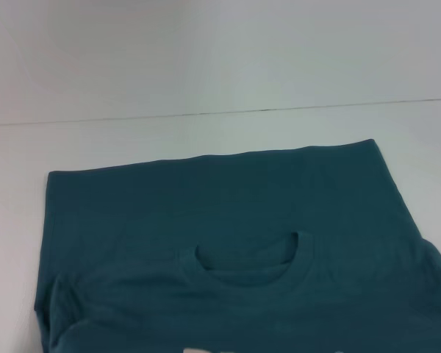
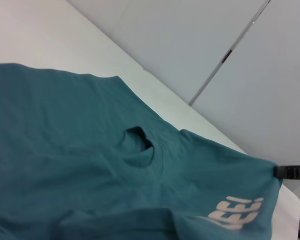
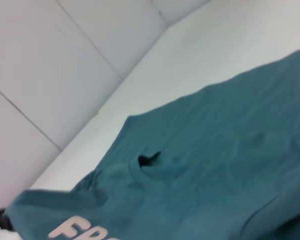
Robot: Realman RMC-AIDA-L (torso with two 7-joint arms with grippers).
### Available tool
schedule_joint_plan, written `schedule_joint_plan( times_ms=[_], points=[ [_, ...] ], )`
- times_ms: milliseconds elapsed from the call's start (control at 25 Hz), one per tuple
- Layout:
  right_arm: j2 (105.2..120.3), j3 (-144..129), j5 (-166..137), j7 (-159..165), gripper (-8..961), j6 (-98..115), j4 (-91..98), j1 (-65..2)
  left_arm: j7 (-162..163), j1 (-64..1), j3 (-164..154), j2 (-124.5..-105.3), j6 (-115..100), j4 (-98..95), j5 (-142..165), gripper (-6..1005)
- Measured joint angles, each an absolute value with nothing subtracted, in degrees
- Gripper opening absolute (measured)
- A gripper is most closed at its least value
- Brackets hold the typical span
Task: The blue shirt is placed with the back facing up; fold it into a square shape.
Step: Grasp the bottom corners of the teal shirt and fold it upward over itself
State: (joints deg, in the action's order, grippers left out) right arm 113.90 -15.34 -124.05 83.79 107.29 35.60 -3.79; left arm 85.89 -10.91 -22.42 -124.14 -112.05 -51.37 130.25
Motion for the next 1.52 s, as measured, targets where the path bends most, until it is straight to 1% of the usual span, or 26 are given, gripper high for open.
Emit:
schedule_joint_plan(
  times_ms=[120, 280, 400, 480, 640, 680, 720, 840, 920, 1040, 1280, 1520],
  points=[
    [113.55, -11.43, -123.67, 84.24, 42, 107.19, 35.59, -6.41, 86.37, -12.96, -19.58, -123.70, -111.95, -51.34, 129.86, 19],
    [112.85, -7.50, -123.63, 85.94, 42, 104.37, 35.37, -12.23, 87.30, -18.26, -16.68, -122.64, -109.99, -49.71, 128.52, 19],
    [112.78, -6.95, -123.60, 87.38, 41, 98.89, 35.25, -17.21, 88.44, -22.96, -15.88, -121.82, -105.24, -47.21, 127.83, 19],
    [113.02, -7.07, -123.59, 87.54, 41, 94.35, 35.03, -20.40, 89.02, -26.07, -15.70, -121.40, -100.39, -45.28, 127.70, 20],
    [113.91, -7.27, -123.56, 86.46, 41, 84.35, 33.59, -25.84, 89.09, -32.16, -15.77, -120.79, -89.13, -41.20, 127.68, 20],
    [114.66, -7.28, -123.34, 85.05, 41, 79.52, 32.43, -28.43, 89.17, -33.47, -15.79, -120.73, -85.91, -40.20, 127.69, 20],
    [114.66, -7.28, -123.34, 85.05, 41, 79.52, 32.43, -28.43, 89.21, -34.47, -15.85, -120.69, -83.26, -39.43, 127.69, 20],
    [116.22, -7.34, -122.76, 82.73, 41, 72.64, 31.88, -31.43, 89.19, -37.44, -16.06, -120.56, -74.87, -37.43, 127.57, 20],
    [117.40, -7.36, -121.67, 80.83, 41, 68.22, 31.62, -33.15, 89.02, -38.53, -16.24, -120.55, -71.51, -36.73, 127.35, 20],
    [118.74, -7.53, -118.63, 76.65, 41, 63.17, 30.16, -35.02, 88.59, -39.86, -16.45, -120.76, -67.14, -36.15, 127.05, 20],
    [119.31, -8.28, -113.37, 67.85, 41, 55.61, 25.42, -37.71, 87.47, -40.76, -17.92, -121.12, -61.66, -34.95, 124.72, 23],
    [119.37, -8.85, -109.14, 62.89, 42, 54.10, 23.10, -38.37, 84.42, -40.95, -18.26, -121.31, -58.62, -33.36, 121.28, 37]
  ],
)
